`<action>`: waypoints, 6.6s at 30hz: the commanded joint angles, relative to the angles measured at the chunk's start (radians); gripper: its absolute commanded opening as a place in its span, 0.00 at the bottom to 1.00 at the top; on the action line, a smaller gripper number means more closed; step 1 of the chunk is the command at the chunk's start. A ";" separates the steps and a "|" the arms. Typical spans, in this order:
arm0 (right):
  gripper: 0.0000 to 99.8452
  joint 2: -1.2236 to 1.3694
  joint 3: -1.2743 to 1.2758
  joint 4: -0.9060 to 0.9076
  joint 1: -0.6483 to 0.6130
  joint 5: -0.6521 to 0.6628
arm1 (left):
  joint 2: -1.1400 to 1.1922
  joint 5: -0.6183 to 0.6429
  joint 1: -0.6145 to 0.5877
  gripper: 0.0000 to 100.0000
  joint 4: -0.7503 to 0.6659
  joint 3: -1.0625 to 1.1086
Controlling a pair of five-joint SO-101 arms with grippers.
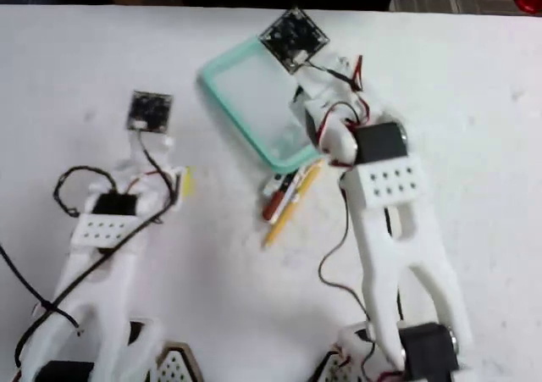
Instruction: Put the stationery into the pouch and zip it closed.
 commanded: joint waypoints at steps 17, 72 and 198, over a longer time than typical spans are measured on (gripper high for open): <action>0.02 -0.085 -0.388 0.286 -0.015 -0.091 | -0.010 0.051 -0.071 0.21 0.002 -0.069; 0.19 1.446 -1.194 0.559 0.268 -0.666 | -0.008 0.044 -0.019 0.21 -0.061 -0.015; 0.02 0.460 -1.327 0.682 -0.456 -0.270 | -1.070 -0.226 0.102 0.29 0.417 -0.084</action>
